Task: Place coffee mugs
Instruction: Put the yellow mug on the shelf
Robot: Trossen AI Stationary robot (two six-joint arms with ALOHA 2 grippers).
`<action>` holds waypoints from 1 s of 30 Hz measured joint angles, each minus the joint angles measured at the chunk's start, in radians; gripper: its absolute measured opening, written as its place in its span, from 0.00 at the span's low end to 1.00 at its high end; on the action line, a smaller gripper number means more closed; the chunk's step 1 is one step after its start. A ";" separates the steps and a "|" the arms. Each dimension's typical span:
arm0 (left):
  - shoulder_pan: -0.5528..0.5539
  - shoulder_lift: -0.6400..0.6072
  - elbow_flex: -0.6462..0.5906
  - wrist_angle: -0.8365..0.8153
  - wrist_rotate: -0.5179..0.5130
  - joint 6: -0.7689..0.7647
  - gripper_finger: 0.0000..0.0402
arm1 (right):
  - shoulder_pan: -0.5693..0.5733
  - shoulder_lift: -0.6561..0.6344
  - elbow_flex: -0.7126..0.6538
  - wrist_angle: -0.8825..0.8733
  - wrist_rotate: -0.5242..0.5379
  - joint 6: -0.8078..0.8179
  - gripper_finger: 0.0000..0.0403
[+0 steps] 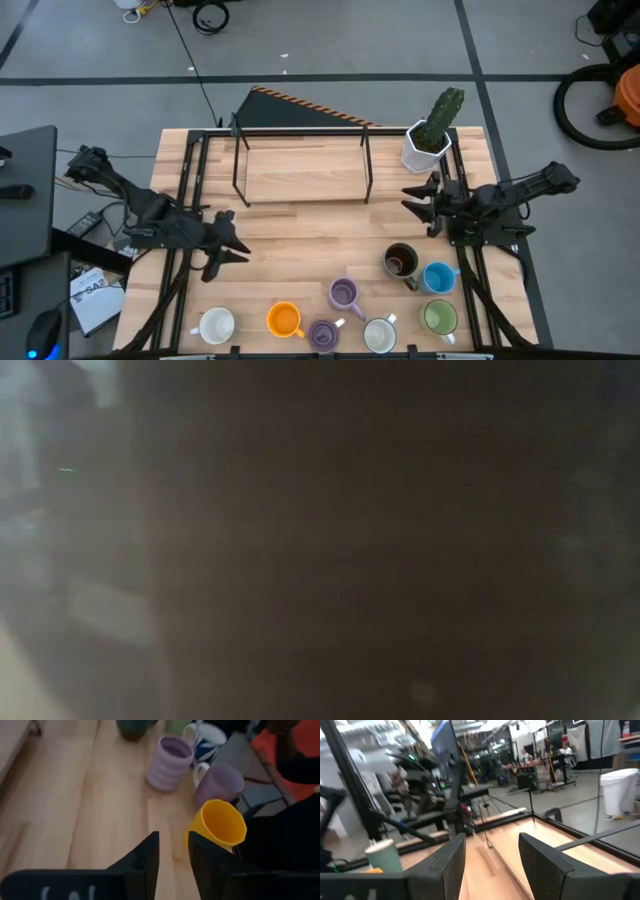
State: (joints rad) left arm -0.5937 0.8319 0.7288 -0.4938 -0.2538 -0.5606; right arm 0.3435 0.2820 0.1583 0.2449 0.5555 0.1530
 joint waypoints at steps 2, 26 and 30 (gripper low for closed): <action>-0.025 0.061 0.062 -0.063 -0.018 -0.035 0.28 | 0.000 0.056 0.020 0.001 0.011 -0.009 0.47; -0.077 0.617 0.623 -0.389 0.031 -0.345 0.28 | 0.002 0.573 0.190 0.324 0.020 -0.356 0.47; -0.077 0.657 0.623 -0.389 0.069 -0.379 0.28 | 0.002 0.597 0.232 0.239 0.019 -0.342 0.47</action>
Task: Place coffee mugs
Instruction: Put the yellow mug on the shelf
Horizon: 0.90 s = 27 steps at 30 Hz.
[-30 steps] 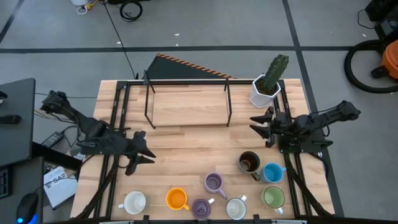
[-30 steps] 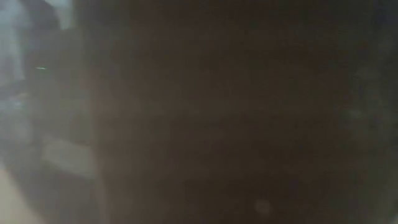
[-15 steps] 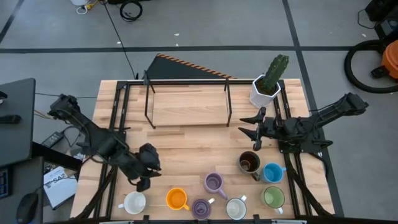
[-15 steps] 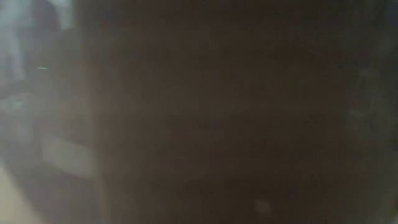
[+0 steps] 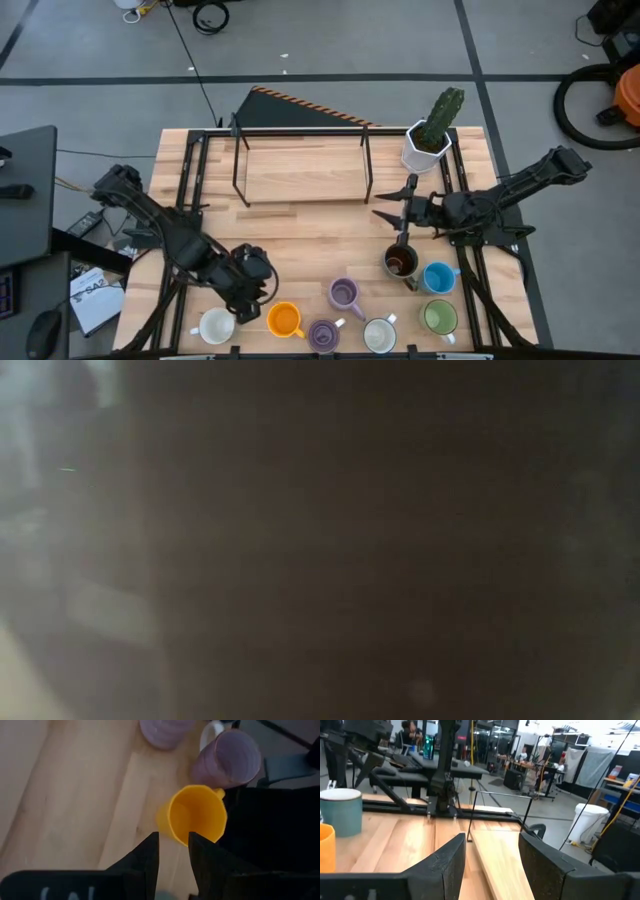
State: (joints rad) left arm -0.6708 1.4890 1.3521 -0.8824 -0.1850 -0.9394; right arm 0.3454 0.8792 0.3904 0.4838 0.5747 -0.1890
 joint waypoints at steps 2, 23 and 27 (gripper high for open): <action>0.000 0.017 0.007 0.000 0.009 0.006 0.27 | 0.000 0.009 0.008 -0.002 0.000 0.001 0.47; -0.056 0.288 0.215 -0.134 0.096 1.021 0.22 | -0.002 0.019 0.011 -0.043 0.000 0.022 0.47; -0.071 0.317 0.215 -0.125 0.067 1.151 0.22 | -0.002 0.019 0.011 -0.043 0.000 0.022 0.47</action>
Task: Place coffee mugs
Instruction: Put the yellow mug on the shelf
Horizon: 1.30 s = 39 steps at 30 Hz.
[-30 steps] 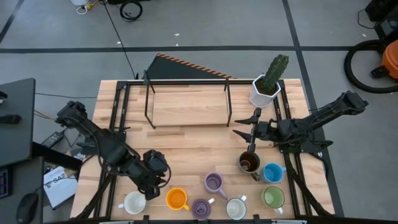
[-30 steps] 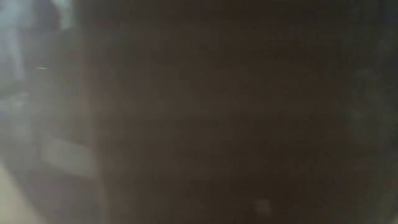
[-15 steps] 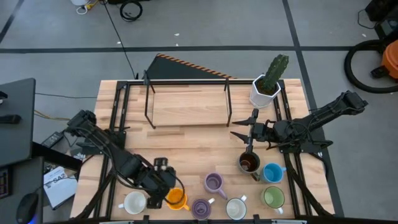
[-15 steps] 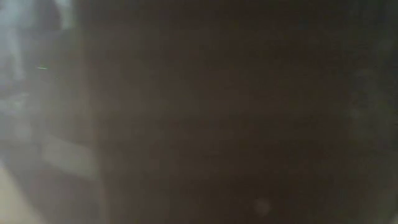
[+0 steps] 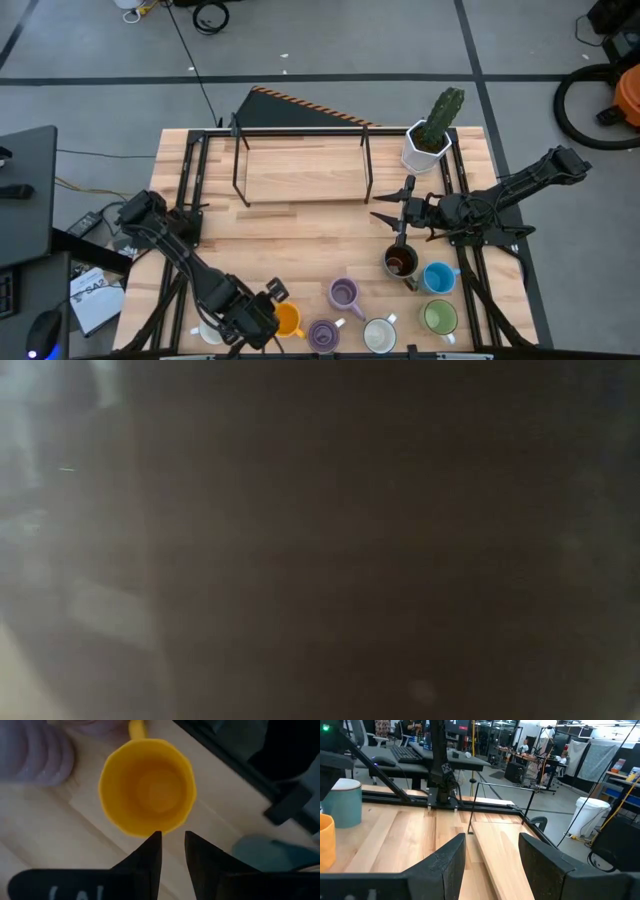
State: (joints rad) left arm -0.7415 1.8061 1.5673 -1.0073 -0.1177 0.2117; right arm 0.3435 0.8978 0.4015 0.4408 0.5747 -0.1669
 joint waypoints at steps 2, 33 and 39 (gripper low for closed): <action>0.001 0.010 0.000 0.005 -0.011 0.053 0.23 | 0.000 0.000 0.000 0.000 0.001 0.009 0.47; -0.027 0.173 -0.003 0.039 -0.021 0.384 0.32 | -0.035 0.000 0.000 -0.039 0.000 0.063 0.47; -0.020 0.178 -0.003 0.038 0.035 0.333 0.17 | -0.035 0.000 0.000 -0.040 0.000 0.063 0.47</action>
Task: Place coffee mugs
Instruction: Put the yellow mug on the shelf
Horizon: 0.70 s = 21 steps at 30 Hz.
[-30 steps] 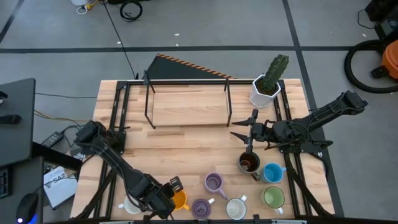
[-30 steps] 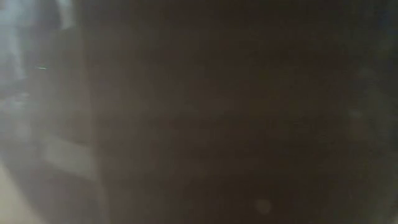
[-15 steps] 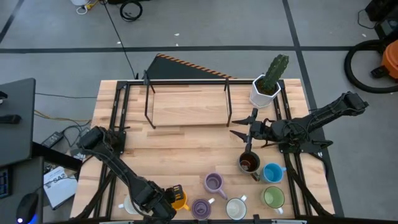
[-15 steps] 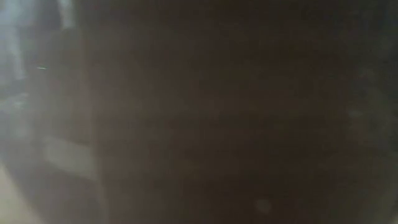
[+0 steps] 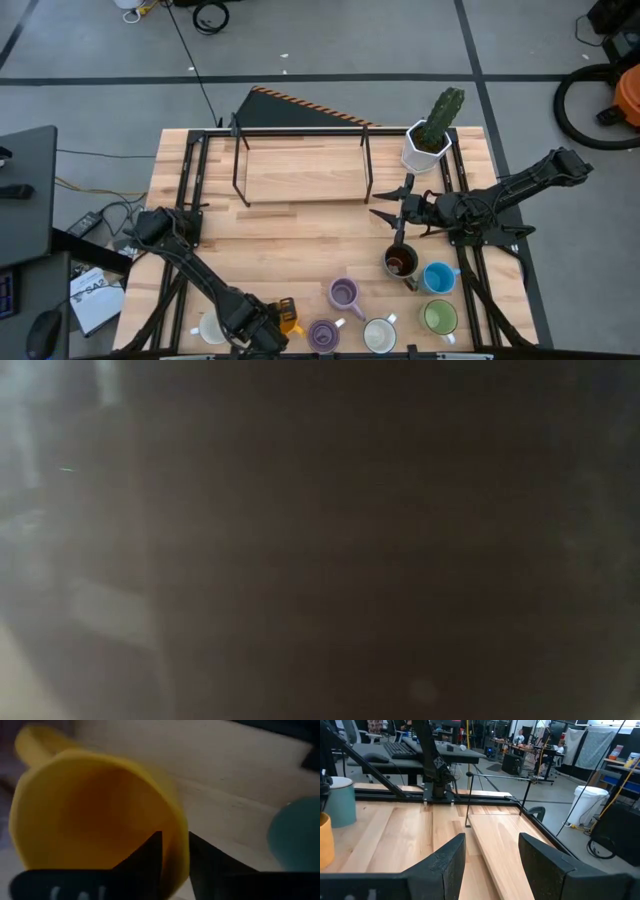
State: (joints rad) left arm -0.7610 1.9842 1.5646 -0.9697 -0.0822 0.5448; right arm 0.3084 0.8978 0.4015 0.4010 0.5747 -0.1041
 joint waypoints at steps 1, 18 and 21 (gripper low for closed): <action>0.002 0.000 0.000 0.000 0.014 -0.012 0.14 | 0.000 0.000 0.000 0.000 0.000 0.000 0.47; 0.102 -0.069 -0.004 -0.060 0.148 -0.313 0.06 | 0.000 0.000 0.000 0.000 0.000 0.001 0.47; 0.148 -0.118 -0.002 -0.091 0.168 -0.425 0.06 | 0.000 0.000 0.000 0.000 0.000 0.008 0.47</action>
State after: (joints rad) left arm -0.6127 1.8660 1.5627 -1.0606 0.0860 0.1196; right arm 0.3084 0.8978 0.4011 0.4006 0.5743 -0.0963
